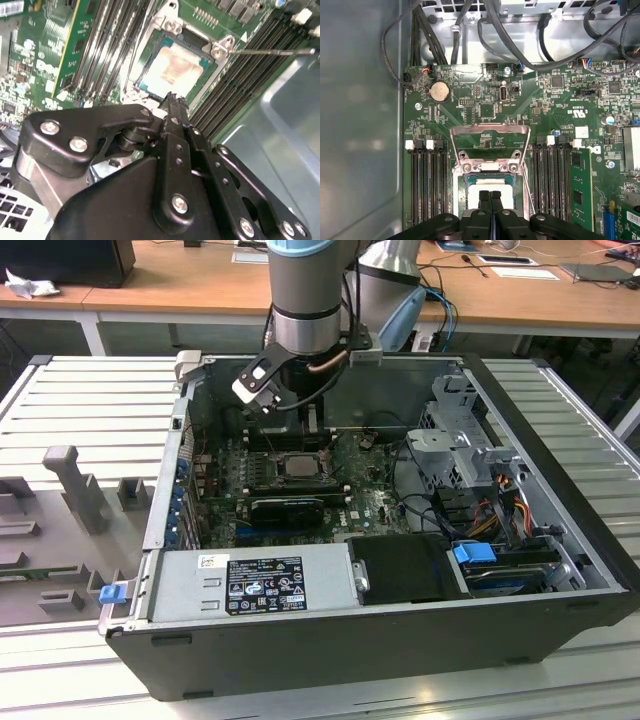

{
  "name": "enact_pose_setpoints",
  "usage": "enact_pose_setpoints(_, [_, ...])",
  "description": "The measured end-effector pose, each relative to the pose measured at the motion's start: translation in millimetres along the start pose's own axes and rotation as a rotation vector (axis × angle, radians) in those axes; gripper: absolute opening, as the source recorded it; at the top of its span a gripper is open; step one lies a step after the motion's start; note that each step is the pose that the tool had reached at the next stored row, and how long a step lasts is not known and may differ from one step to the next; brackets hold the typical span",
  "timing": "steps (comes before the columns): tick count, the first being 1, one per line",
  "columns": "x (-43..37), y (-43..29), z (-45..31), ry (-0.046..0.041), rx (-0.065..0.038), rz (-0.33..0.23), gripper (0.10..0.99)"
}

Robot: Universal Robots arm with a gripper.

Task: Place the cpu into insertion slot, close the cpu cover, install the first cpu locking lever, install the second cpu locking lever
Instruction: 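Close the cpu cover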

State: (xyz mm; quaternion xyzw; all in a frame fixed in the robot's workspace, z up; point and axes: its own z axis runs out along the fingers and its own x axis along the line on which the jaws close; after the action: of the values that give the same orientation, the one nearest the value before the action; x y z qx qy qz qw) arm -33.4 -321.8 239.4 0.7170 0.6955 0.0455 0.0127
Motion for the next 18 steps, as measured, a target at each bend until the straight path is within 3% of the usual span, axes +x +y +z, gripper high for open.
enact_pose_setpoints(3, [-0.3,4.9,0.4,0.0030,0.009,0.001,0.106])
enact_pose_setpoints(8, [0.2,5.8,-7.8,0.0035,0.010,0.001,0.106])
enact_pose_setpoints(13, [0.3,10.6,-7.7,0.0033,0.010,0.001,0.106])
enact_pose_setpoints(18, [0.7,12.4,-14.3,0.0036,0.010,0.001,0.106])
